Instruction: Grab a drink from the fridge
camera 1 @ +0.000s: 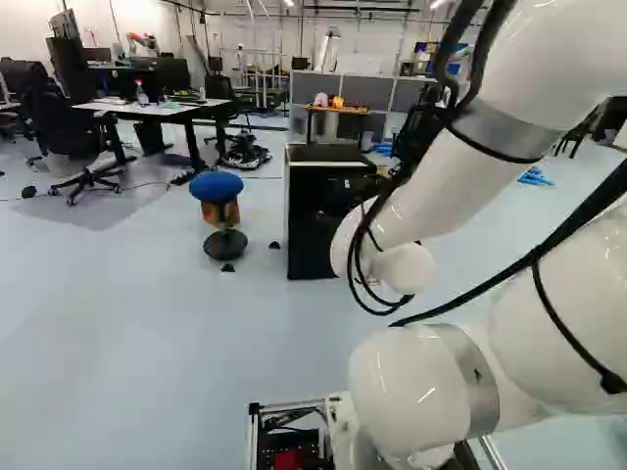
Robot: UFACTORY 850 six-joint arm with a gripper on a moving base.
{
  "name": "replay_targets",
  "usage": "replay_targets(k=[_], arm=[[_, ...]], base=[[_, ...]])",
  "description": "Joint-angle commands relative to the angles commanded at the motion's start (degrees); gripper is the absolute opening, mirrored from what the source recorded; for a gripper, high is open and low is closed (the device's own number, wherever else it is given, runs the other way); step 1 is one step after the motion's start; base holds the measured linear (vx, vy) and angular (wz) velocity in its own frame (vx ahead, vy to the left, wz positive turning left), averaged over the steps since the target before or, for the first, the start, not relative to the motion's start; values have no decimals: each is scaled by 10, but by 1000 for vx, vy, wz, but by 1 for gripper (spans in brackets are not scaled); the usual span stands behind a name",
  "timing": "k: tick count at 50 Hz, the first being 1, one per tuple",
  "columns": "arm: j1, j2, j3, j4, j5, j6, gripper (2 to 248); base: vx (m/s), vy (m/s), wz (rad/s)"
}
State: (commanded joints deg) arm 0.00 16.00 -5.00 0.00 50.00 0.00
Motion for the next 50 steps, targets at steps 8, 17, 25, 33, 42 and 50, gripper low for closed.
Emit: replay_targets(k=[8, 17, 25, 33, 42, 50], arm=[[0, 0, 0, 0, 0, 0, 247], [0, 0, 0, 0, 0, 0, 247], [0, 0, 0, 0, 0, 0, 247], [0, 0, 0, 0, 0, 0, 247], [0, 0, 0, 0, 0, 0, 247], [0, 0, 0, 0, 0, 0, 247]], base=[[0, 0, 0], [0, 0, 0], [0, 0, 0], [29, 2, 1], [25, 8, -7], [38, 20, -10]])
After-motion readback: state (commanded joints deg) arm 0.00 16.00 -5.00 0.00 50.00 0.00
